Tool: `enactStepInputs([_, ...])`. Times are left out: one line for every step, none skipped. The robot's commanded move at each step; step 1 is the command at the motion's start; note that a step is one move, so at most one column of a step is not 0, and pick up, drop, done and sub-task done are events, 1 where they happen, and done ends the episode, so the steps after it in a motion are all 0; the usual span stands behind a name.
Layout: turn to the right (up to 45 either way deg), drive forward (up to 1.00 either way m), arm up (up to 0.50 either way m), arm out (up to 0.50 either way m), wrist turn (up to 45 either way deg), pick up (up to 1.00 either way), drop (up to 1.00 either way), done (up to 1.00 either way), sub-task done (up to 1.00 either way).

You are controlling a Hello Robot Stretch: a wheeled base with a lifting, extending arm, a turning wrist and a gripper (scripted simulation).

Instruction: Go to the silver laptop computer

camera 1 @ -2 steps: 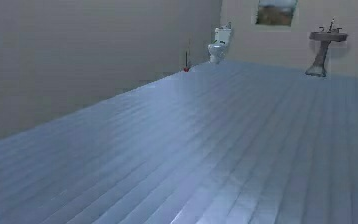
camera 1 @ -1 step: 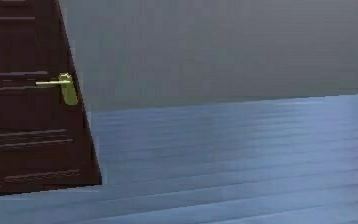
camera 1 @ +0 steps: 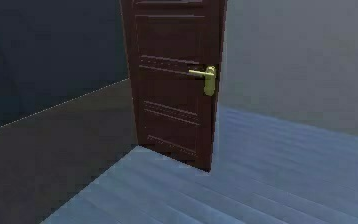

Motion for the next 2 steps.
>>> enactStepInputs([0.0, 0.35, 0.00, 0.00, 0.0, 0.00, 0.00, 0.00, 0.00])
enactStepInputs([-45.0, 0.00, 0.00, 0.00, 0.0, 0.00, 0.00, 0.00, 0.00])
